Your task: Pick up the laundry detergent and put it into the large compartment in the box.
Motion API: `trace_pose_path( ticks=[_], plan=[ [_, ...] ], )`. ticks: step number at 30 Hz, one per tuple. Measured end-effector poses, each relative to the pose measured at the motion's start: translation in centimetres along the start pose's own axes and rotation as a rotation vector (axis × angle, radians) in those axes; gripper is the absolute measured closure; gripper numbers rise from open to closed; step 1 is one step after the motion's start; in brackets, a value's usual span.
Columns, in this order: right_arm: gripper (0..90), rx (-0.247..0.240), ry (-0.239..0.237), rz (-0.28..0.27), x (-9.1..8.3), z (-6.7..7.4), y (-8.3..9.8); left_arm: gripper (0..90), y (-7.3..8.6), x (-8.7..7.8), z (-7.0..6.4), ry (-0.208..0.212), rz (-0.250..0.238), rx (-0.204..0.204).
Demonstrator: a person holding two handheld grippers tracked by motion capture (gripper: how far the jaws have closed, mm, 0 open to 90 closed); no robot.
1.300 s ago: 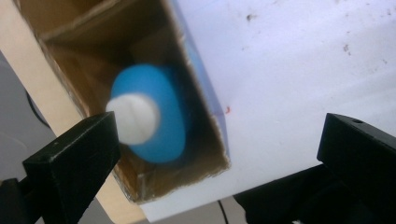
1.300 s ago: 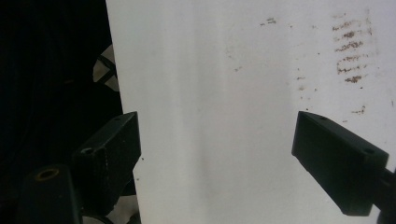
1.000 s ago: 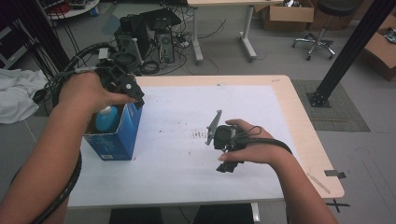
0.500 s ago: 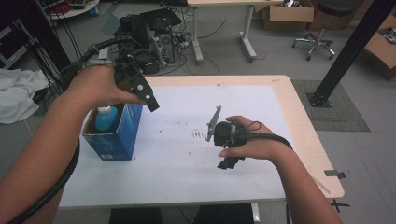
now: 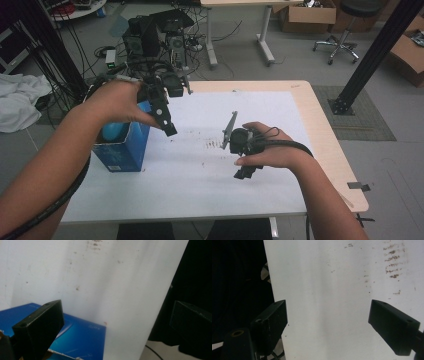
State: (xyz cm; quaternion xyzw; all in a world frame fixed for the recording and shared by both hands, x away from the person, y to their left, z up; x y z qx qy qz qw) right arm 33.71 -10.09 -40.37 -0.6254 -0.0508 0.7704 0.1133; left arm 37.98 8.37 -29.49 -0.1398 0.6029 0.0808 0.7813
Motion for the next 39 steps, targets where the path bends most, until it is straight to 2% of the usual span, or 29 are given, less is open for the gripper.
trace_pose_path(
  ticks=[1, 4, 9, 12, 15, 17, 21, 25, 31, 39],
  plan=[
    [15.8, 0.0, -0.001, -0.002, 0.0, 0.0, 0.0, 0.1, 0.0, 0.2, 0.0, -0.015, -0.004, 0.022],
    [15.7, 0.01, -0.006, 0.0, 0.0, 0.0, 0.0, 0.1, 0.0, 0.7, -0.5, -0.004, -0.022, 0.047],
    [15.9, 0.008, -0.006, 0.009, 0.1, -0.1, -0.1, 0.1, 0.7, 2.1, -1.5, 0.018, 0.033, 0.108],
    [15.8, 0.005, -0.002, 0.012, -0.2, -0.2, -0.2, 0.1, 0.7, 2.5, -1.8, 0.025, 0.035, 0.13],
    [15.8, 0.004, -0.001, 0.011, -0.4, -0.3, -0.2, 0.1, 0.8, 2.6, -1.6, 0.018, 0.041, 0.137],
    [15.8, 0.005, 0.0, 0.008, -0.5, -0.4, -0.3, 0.1, 0.9, 2.5, -1.2, -0.003, 0.042, 0.142],
    [15.9, -0.008, 0.003, 0.011, -0.7, -0.7, -0.4, 0.1, 0.8, 2.2, -0.9, 0.001, 0.027, 0.13],
    [15.7, 0.002, 0.008, 0.006, -0.9, -0.9, -0.4, 0.1, 0.7, 2.2, -0.8, -0.002, 0.024, 0.129],
    [15.8, 0.001, 0.011, 0.015, -0.8, -0.9, -0.3, 0.1, 0.4, 2.4, -1.1, 0.011, 0.022, 0.143],
    [15.8, 0.009, 0.009, 0.009, -1.0, -0.9, -0.1, 0.1, 0.2, 2.3, -1.2, 0.008, 0.015, 0.156]
  ],
)
Point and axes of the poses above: each handheld gripper's, and its own axes: x roughly forward along the jaws, y roughly out of its underside, z roughly to its left, the point moved 10 cm from there along x, roughly forward along the jaws, and after that the axes turned 12 degrees about -y, right-handed, at the moved point
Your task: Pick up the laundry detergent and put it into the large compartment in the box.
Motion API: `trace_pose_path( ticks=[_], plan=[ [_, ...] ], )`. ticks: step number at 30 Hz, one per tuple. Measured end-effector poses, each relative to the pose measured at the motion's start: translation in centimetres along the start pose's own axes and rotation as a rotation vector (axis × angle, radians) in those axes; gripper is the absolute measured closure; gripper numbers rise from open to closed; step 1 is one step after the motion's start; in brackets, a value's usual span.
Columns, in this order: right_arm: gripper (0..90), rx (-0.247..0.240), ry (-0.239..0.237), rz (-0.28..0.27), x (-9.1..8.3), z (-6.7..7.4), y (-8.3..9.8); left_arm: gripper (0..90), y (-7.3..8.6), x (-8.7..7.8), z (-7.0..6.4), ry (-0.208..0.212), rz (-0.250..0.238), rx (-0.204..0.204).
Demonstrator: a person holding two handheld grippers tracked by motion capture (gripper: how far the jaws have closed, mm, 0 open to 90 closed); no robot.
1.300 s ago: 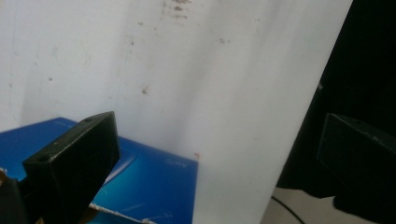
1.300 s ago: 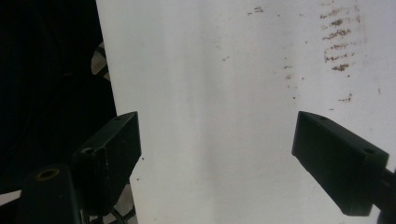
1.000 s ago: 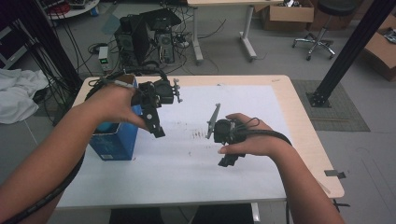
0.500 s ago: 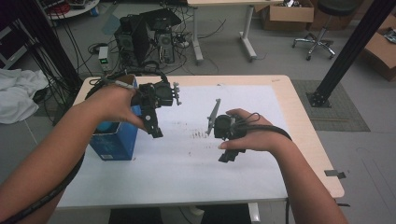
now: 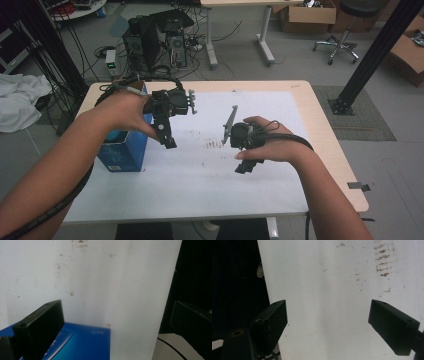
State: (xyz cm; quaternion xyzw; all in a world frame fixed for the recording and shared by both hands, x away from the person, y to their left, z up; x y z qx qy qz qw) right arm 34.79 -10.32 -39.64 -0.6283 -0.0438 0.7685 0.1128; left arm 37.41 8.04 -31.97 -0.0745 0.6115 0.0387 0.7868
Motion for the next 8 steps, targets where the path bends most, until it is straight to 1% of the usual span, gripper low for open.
trace_pose_path(
  ticks=[6, 7, 8],
  plan=[
    [15.8, 0.002, 0.0, 0.001, 0.08, -0.01, -0.03, 0.1, 0.01, -0.04, 0.11, -0.005, -0.001, 0.002],
    [15.8, 0.003, 0.0, -0.002, 0.13, 0.0, -0.06, 0.1, -0.01, 0.0, 0.03, -0.004, -0.004, -0.003],
    [15.8, 0.002, 0.001, 0.001, 0.09, 0.01, -0.06, 0.1, 0.01, 0.0, 0.0, -0.001, -0.003, 0.004]
  ],
)
Point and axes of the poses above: each handheld gripper's, and its own axes: x roughly forward along the jaws, y roughly out of its underside, z roughly to its left, the point moved 10 cm from there along x, roughly forward along the jaws, and after that the axes turned 12 degrees about -y, right-handed, at the moved point
